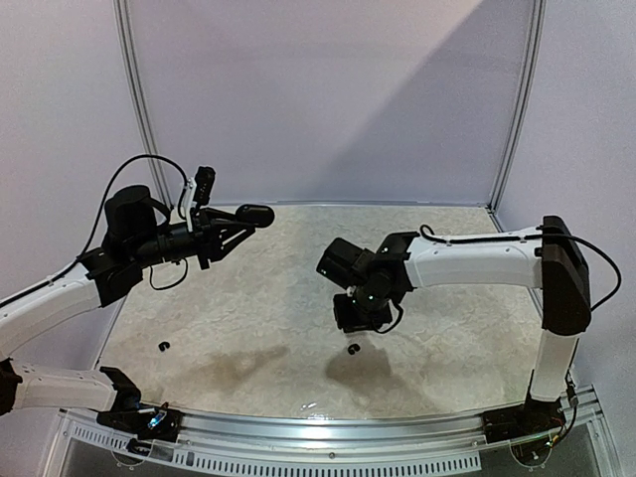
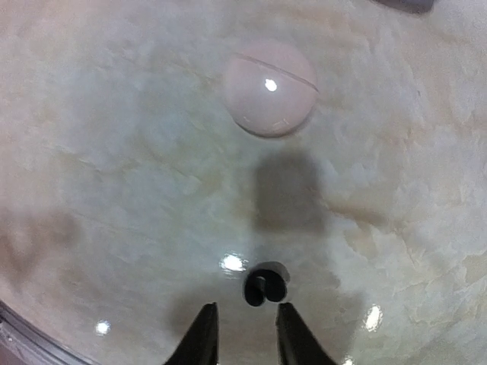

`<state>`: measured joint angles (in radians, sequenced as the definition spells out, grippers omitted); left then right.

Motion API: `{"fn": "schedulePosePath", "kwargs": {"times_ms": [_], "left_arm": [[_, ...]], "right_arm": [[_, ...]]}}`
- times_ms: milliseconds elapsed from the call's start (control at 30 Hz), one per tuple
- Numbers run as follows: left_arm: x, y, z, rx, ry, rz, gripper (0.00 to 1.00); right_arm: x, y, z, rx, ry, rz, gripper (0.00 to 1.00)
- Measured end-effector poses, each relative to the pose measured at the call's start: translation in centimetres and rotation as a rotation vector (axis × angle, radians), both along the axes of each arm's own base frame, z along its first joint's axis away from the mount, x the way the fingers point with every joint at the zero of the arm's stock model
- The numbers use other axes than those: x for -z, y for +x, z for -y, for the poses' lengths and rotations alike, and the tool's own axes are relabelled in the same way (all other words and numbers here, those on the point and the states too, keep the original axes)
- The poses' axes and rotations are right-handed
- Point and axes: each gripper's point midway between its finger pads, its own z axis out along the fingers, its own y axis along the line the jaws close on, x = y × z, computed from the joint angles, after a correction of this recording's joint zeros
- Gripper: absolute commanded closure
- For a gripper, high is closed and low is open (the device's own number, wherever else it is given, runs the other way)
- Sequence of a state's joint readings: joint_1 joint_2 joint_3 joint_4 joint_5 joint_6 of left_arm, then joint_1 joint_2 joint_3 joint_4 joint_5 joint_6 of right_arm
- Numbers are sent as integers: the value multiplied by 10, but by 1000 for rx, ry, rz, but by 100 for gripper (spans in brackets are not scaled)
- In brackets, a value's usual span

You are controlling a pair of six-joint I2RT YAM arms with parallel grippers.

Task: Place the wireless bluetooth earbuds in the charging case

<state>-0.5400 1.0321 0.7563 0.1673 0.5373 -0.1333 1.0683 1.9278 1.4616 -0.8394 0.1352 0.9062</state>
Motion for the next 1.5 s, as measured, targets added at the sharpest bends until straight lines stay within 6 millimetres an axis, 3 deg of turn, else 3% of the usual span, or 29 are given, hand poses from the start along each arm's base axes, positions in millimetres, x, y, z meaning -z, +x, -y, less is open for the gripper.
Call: {"fn": "schedulePosePath", "kwargs": {"times_ms": [67, 100, 133, 200, 267, 367, 433, 500, 600, 800, 867, 1167, 1300, 1500], "left_arm": [[0, -2, 1, 14, 0, 7, 100], [0, -4, 2, 30, -1, 13, 100], [-1, -6, 3, 44, -2, 20, 100], [-4, -13, 7, 90, -7, 48, 100], [-9, -21, 10, 141, -13, 84, 100], [-15, -32, 14, 213, -25, 122, 100], [-18, -39, 16, 256, -33, 142, 100], [-21, -46, 18, 301, -42, 157, 100], [-24, -54, 20, 349, -50, 171, 100], [-25, -62, 21, 404, -53, 180, 100], [-26, -64, 22, 419, -51, 189, 100], [-23, -68, 24, 468, -3, 250, 100], [-19, -69, 25, 481, 30, 291, 100], [-19, -68, 24, 483, 64, 346, 100]], "right_arm": [[-23, 10, -12, -69, 46, 69, 34], [-40, 14, -19, -113, 82, 113, 9], [-57, 17, -24, -141, 120, 153, 2], [-107, 24, -37, -235, 230, 281, 1], [-175, 26, -49, -339, 374, 454, 1], [-272, 14, -57, -491, 574, 708, 1], [-313, 2, -62, -586, 640, 829, 1], [-336, -7, -73, -690, 668, 920, 1], [-334, -17, -100, -855, 655, 976, 1], [-267, -23, -132, -1080, 522, 925, 4], [-260, -22, -135, -1106, 497, 921, 5], [-286, -17, -136, -1104, 487, 991, 9], [-285, -13, -133, -1085, 471, 983, 17], [-284, -9, -131, -1048, 471, 959, 21]]}}
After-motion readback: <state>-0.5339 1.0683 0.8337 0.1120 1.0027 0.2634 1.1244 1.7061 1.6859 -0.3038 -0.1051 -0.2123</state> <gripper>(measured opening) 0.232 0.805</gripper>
